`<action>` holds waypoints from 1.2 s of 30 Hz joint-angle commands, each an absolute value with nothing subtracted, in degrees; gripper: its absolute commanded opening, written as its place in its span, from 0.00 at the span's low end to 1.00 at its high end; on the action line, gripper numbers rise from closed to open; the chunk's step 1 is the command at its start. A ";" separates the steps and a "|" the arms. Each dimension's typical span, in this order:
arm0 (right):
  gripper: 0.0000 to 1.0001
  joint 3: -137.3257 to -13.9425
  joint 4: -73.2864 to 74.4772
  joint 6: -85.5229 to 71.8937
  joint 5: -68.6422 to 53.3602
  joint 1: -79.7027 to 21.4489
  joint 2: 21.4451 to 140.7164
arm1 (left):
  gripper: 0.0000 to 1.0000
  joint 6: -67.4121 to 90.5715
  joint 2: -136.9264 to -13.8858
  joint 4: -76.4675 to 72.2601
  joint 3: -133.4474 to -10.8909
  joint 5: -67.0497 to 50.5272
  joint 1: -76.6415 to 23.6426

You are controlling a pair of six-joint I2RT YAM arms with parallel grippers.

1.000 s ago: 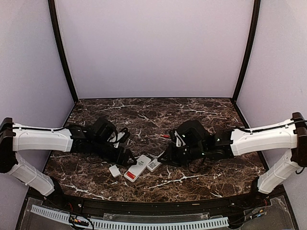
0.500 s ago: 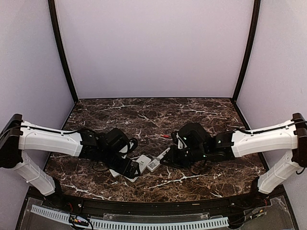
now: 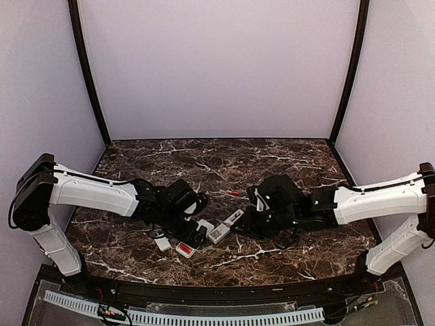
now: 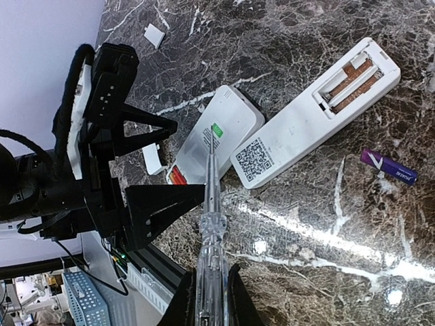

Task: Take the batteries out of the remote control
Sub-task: Pick up the remote control without the battery cover from the center of the board.

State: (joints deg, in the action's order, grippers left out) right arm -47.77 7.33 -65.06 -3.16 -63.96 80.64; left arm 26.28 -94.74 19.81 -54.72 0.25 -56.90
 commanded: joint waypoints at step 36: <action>0.00 -48.81 14.72 -60.24 6.33 -60.40 70.25 | 0.35 15.32 -84.48 17.58 -48.95 2.03 -57.47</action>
State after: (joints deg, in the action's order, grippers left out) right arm -47.99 12.95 -62.37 3.70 -60.97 71.99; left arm 18.04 -88.31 17.67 -50.33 4.71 -57.23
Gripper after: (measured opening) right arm 0.120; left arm 0.546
